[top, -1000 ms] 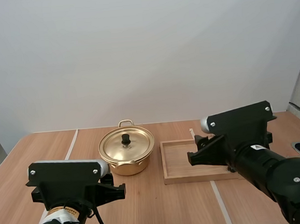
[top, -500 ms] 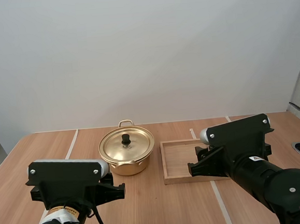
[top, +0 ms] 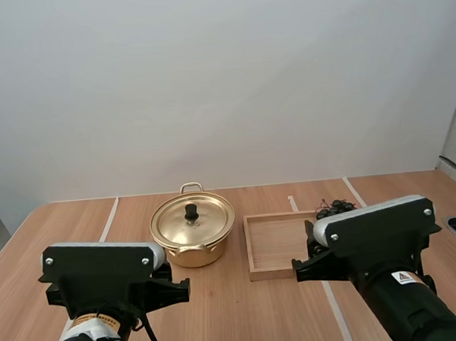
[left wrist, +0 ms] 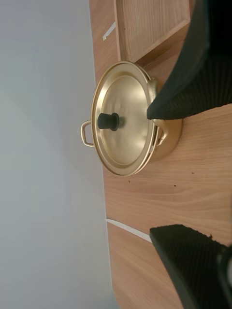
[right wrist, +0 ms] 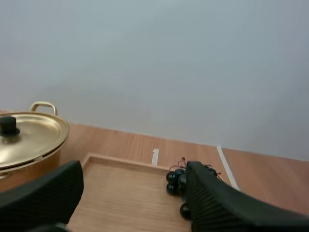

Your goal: Open the pot, put the pineapple inside, and close it

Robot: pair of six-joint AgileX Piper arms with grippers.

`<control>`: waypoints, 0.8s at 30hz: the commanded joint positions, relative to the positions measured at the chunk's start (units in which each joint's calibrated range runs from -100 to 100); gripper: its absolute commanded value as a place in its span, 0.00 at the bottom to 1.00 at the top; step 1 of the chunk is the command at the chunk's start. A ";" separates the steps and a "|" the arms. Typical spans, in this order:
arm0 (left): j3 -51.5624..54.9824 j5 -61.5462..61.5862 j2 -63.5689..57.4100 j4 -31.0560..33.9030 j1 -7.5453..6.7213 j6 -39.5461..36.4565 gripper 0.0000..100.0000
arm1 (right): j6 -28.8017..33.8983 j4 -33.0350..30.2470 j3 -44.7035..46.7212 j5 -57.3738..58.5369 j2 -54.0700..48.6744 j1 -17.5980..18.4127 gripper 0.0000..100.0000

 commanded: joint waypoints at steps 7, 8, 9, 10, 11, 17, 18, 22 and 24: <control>0.13 2.67 -0.38 -3.61 -0.20 -5.25 1.00 | 2.75 -2.20 0.16 -5.14 -3.45 0.18 1.00; 0.13 3.29 -0.38 -3.61 -0.20 -5.93 1.00 | 2.83 -3.12 0.16 -6.71 -3.45 0.18 1.00; 0.13 3.68 -0.38 -3.61 -0.20 -6.42 1.00 | 2.83 -3.59 0.16 -8.08 -3.56 0.18 1.00; 0.13 3.86 -0.38 -2.99 -0.12 -7.01 1.00 | 2.83 -3.98 0.16 -9.89 -3.55 0.18 1.00; 0.13 3.86 -0.38 -2.99 -0.12 -7.11 1.00 | 3.70 -4.81 0.16 -11.82 -3.55 0.18 1.00; 0.13 3.69 -0.38 -2.65 -0.05 -7.11 0.31 | 24.38 -24.46 0.16 -8.50 -3.55 0.18 1.00; 0.13 3.69 -0.38 -2.65 -0.05 -7.11 0.14 | 29.61 -29.73 0.16 -6.52 -3.55 0.18 1.00; 0.13 3.51 -0.38 -2.54 -0.05 -7.11 0.00 | 41.39 -40.16 0.16 3.64 -3.55 0.20 1.00; 0.13 3.51 -0.38 -2.54 -0.05 -7.11 0.00 | 41.53 -40.99 0.16 7.72 -3.55 0.20 1.00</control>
